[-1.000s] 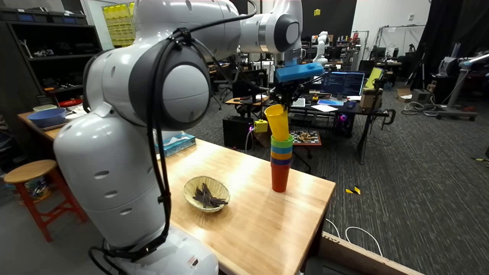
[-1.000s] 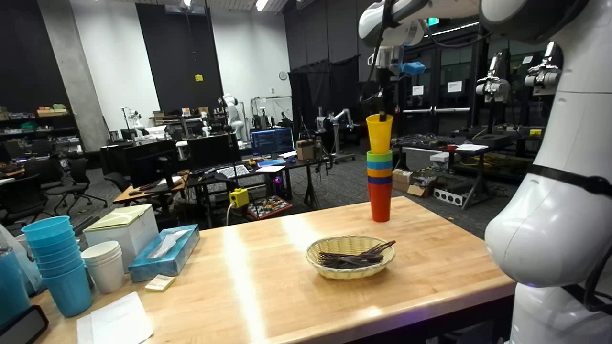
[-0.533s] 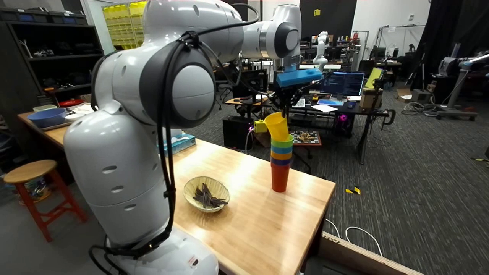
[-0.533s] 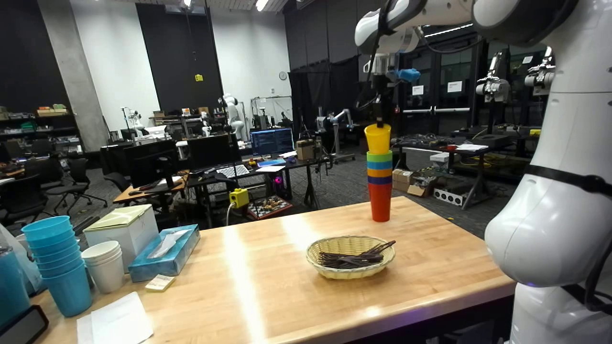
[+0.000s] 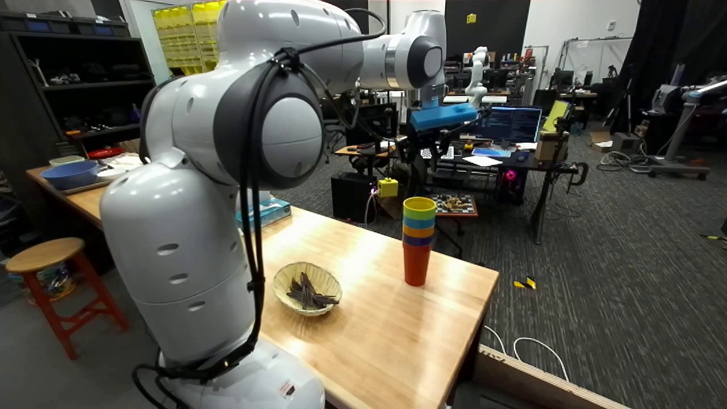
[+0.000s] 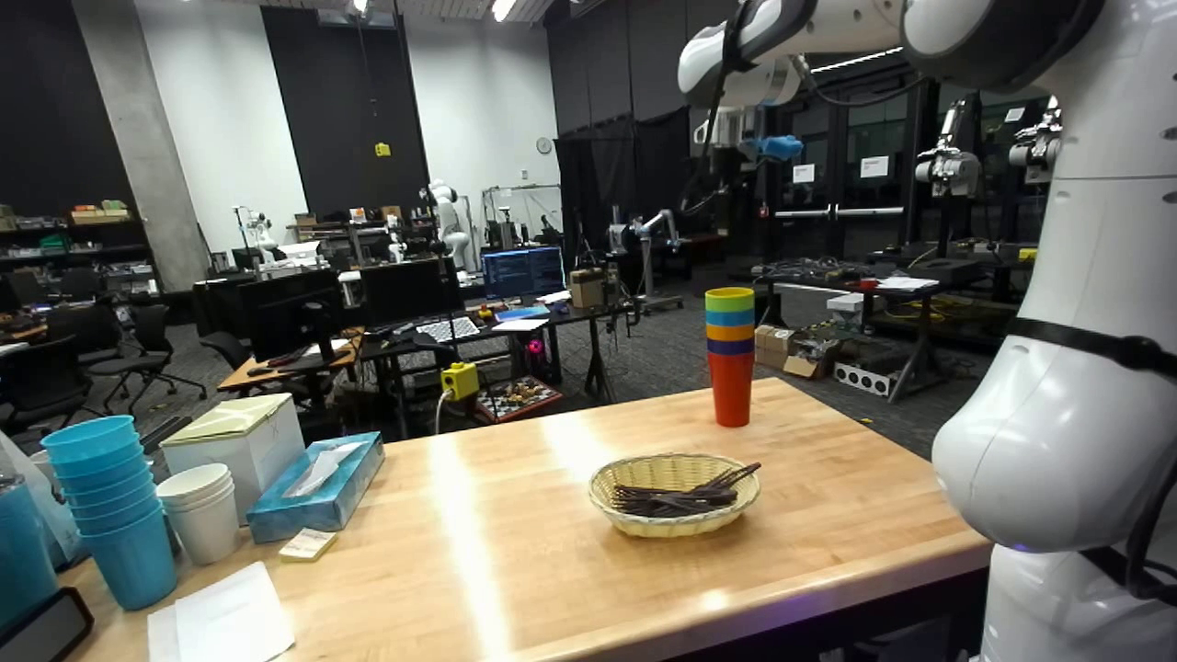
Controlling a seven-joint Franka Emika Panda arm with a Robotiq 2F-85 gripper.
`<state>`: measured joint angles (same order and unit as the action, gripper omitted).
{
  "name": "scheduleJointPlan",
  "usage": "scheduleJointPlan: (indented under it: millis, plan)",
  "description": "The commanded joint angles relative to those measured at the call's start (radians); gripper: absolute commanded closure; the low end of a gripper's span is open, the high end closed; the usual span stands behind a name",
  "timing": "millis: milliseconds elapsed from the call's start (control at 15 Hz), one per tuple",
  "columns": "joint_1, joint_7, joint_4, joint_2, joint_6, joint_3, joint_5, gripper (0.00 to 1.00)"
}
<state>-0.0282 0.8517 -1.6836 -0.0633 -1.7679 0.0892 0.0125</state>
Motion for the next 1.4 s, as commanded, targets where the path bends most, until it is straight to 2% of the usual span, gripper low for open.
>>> scheduleJointPlan:
  millis: [0, 133, 533, 1067, 1133, 1333]
  plan:
    - [0.008, 0.024, 0.018, -0.014, 0.004, -0.027, 0.012, 0.06]
    - [-0.003, 0.034, 0.015, -0.030, -0.010, -0.047, 0.010, 0.00]
    - [-0.053, 0.042, -0.035, -0.080, -0.109, -0.128, -0.057, 0.00]
    - [-0.111, 0.010, -0.167, -0.077, -0.316, -0.201, -0.101, 0.00]
    - [-0.107, 0.021, -0.117, -0.050, -0.263, -0.193, -0.082, 0.00]
    - [-0.113, 0.019, -0.146, -0.050, -0.301, -0.201, -0.089, 0.00]
